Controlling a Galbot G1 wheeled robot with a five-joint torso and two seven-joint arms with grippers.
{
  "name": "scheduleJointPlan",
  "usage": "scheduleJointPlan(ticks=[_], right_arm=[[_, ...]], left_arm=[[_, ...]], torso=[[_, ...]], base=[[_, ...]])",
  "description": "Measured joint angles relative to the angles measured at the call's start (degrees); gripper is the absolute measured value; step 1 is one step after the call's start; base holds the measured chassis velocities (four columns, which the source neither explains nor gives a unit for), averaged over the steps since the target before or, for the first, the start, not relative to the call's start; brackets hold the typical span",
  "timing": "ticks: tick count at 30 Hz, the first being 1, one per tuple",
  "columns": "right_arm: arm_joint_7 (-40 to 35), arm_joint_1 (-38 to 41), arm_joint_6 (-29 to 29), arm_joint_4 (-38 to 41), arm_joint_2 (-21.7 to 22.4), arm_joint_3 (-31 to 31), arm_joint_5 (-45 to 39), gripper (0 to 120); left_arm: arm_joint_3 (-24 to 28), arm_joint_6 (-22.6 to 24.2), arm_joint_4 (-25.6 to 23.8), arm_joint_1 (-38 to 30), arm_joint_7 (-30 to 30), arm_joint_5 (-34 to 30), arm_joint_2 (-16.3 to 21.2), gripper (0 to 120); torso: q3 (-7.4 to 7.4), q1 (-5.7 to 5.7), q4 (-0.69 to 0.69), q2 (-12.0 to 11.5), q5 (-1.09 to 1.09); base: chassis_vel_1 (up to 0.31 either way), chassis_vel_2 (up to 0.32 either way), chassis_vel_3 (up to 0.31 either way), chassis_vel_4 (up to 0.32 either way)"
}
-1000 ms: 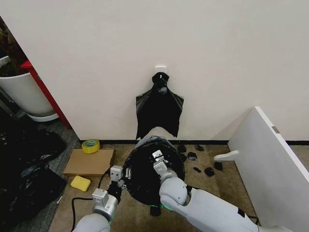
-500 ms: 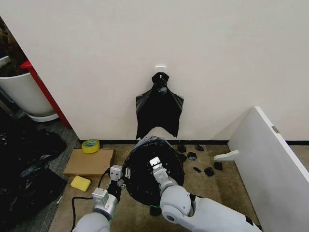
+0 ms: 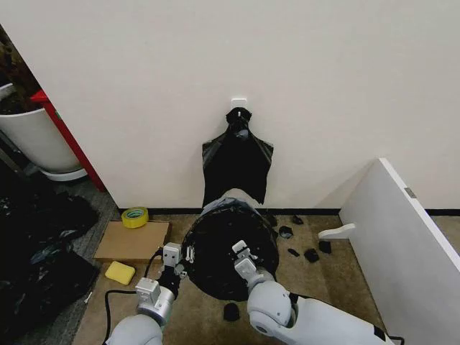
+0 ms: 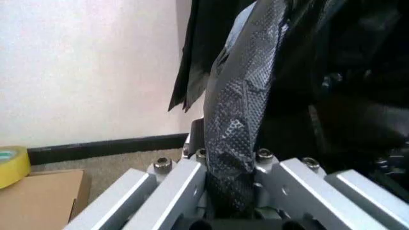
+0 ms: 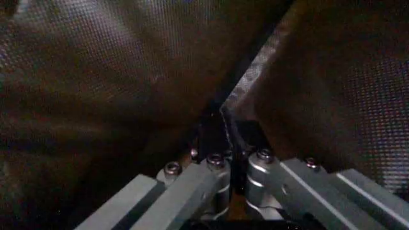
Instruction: Place the garbage bag over the trash bin.
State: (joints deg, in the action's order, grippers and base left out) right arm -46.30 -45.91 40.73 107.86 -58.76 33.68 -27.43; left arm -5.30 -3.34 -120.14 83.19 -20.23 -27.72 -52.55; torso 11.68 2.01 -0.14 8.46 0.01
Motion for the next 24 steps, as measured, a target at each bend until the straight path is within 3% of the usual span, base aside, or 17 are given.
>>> scheduleJointPlan(ticks=[8,14,24], right_arm=[[-1.06,-1.42,-1.12,4.83,0.18,0.03,-8.41,0],[-4.95,-0.09,0.97,6.18,-1.87,0.03,-21.15,0],[-5.36,1.88,1.15,4.30,-4.23,2.16,-23.40,0]], left_arm=[[0.20,0.00,0.55,-0.32,-0.06,0.06,0.09,0],[0.19,0.00,0.64,-0.51,0.20,0.21,0.38,0],[0.31,-1.06,0.11,-0.60,0.90,0.17,0.55,0]], torso=[[0.00,0.00,0.00,0.00,-0.02],[0.00,0.00,0.00,0.00,-0.01],[0.00,0.00,0.00,0.00,-0.01]], base=[[0.000,0.000,0.000,0.000],[0.000,0.000,0.000,0.000],[0.000,0.000,0.000,0.000]])
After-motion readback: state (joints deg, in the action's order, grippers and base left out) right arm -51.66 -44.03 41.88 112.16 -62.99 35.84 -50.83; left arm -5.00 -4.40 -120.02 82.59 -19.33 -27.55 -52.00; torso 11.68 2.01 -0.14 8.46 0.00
